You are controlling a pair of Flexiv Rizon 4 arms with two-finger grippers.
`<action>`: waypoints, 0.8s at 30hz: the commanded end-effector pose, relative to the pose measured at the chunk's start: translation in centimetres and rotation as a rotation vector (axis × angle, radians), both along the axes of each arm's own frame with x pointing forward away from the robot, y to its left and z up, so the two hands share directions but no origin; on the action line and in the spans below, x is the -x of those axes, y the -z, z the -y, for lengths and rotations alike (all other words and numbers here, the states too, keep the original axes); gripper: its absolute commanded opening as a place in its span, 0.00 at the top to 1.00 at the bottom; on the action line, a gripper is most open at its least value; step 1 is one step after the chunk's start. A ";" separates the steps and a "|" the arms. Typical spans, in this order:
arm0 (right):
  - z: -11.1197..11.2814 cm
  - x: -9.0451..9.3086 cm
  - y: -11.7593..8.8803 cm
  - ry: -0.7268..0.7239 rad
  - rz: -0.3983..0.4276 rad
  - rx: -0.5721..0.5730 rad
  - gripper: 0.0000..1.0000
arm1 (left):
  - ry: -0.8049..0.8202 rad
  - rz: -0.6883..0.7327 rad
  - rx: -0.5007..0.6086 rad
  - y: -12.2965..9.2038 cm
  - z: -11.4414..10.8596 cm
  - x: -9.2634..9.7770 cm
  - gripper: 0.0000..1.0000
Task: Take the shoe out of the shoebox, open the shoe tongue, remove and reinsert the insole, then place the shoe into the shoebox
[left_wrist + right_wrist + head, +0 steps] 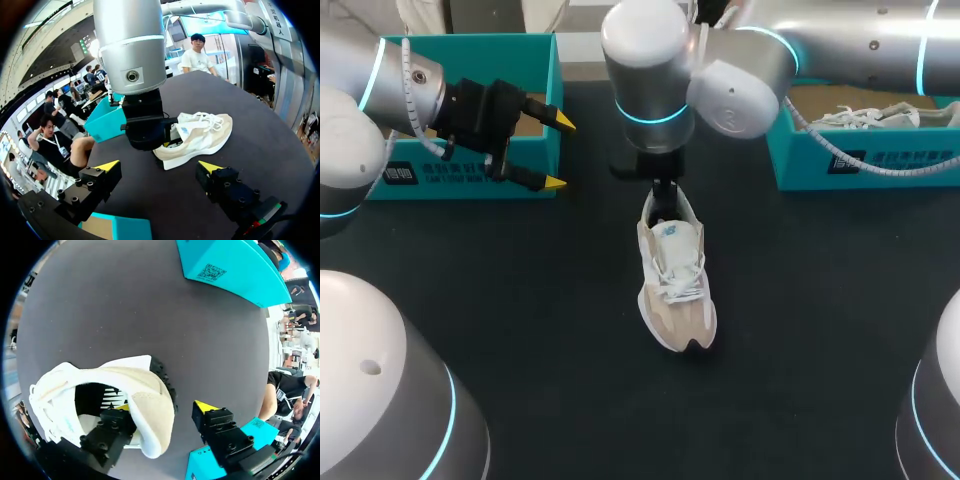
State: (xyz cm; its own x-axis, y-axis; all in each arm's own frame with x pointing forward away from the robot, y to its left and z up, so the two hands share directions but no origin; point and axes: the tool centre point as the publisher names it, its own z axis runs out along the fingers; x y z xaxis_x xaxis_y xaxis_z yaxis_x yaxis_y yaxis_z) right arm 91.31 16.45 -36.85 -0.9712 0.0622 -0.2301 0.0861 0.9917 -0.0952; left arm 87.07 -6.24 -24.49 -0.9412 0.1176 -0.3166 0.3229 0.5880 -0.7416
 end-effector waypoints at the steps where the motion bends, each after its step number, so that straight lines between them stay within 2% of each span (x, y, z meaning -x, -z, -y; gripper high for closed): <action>1: -0.5 -0.2 0.6 0.007 0.000 0.004 0.80 | 0.001 -0.001 -0.003 0.0 0.1 -0.1 0.00; 2: -0.5 -0.1 0.7 0.013 0.004 0.006 0.95 | 0.001 -0.001 -0.003 0.0 0.1 -0.1 0.00; 3: -0.5 -0.1 0.8 0.015 0.005 0.008 1.00 | 0.001 -0.001 -0.003 0.0 0.1 -0.1 0.00; 9: -0.2 0.1 0.8 0.067 0.014 0.045 1.00 | 0.001 -0.001 -0.003 0.0 0.1 -0.1 0.00; 13: 0.2 0.2 -0.9 0.104 -0.002 0.058 1.00 | 0.001 -0.001 -0.003 0.0 0.1 -0.1 0.00; 17: 0.9 0.0 -4.1 0.114 -0.051 0.083 1.00 | 0.001 -0.001 -0.003 0.0 0.1 -0.1 0.00; 24: 2.5 -1.4 -14.1 0.072 -0.021 0.064 1.00 | 0.001 -0.001 -0.003 0.0 0.1 -0.1 0.00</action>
